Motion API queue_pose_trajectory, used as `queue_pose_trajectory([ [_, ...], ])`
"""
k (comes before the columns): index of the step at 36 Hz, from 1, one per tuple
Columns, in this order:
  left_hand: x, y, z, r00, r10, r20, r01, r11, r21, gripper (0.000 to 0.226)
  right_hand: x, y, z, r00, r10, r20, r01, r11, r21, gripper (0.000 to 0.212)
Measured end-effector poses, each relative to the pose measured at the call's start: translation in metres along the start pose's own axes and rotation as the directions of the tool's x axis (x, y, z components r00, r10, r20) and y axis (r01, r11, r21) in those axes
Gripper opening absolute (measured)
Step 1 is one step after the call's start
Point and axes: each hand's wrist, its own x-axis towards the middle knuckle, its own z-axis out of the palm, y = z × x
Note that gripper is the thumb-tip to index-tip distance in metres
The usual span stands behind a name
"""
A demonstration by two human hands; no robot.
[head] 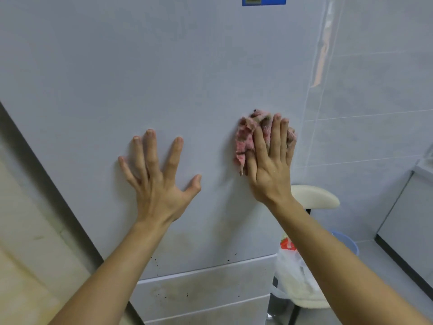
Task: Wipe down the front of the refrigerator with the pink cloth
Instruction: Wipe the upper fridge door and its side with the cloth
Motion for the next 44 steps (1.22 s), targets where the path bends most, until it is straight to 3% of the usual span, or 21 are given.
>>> queue_pose_trajectory([
  [4, 0.002, 0.006, 0.001, 0.999, 0.032, 0.009, -0.032, 0.999, -0.009, 0.089, 0.0, 0.009, -0.001, 0.999, -0.038, -0.025, 0.037, 0.999, -0.004, 0.055],
  [8, 0.002, 0.007, 0.0, 1.0, 0.029, 0.009, -0.029, 1.0, 0.005, 0.089, -0.054, 0.021, 0.017, 0.998, 0.051, -0.034, -0.051, 0.999, 0.007, 0.055],
  [16, 0.003, 0.009, -0.004, 1.0, 0.019, 0.02, -0.019, 1.0, 0.003, 0.089, -0.143, 0.049, 0.027, 0.991, 0.054, 0.126, -0.05, 0.998, -0.039, 0.061],
  [21, 0.002, 0.014, -0.004, 1.0, 0.01, 0.014, -0.01, 1.0, -0.004, 0.089, -0.11, 0.041, 0.012, 0.988, 0.026, 0.151, -0.027, 1.0, 0.002, 0.06],
  [27, 0.003, 0.019, -0.004, 1.0, -0.008, 0.004, 0.008, 1.0, -0.026, 0.091, 0.02, 0.016, -0.018, 1.0, 0.019, -0.005, -0.019, 0.997, 0.076, 0.058],
  [31, 0.002, 0.018, -0.005, 1.0, -0.006, 0.003, 0.006, 1.0, -0.019, 0.089, 0.045, 0.015, -0.022, 0.998, 0.008, -0.063, -0.003, 0.997, 0.075, 0.058],
  [36, 0.002, 0.014, -0.006, 1.0, 0.008, 0.003, -0.008, 1.0, -0.015, 0.087, -0.025, 0.028, 0.001, 0.995, 0.099, -0.025, -0.096, 0.992, 0.082, 0.064],
  [40, 0.002, 0.014, -0.004, 1.0, 0.002, 0.02, -0.002, 1.0, -0.015, 0.09, -0.117, 0.037, 0.019, 0.988, 0.085, 0.126, -0.089, 0.996, 0.031, 0.063],
  [44, 0.002, 0.016, -0.004, 0.999, -0.02, 0.048, 0.021, 1.0, -0.004, 0.094, -0.133, 0.047, 0.019, 0.981, 0.046, 0.191, -0.04, 0.999, -0.036, 0.064],
])
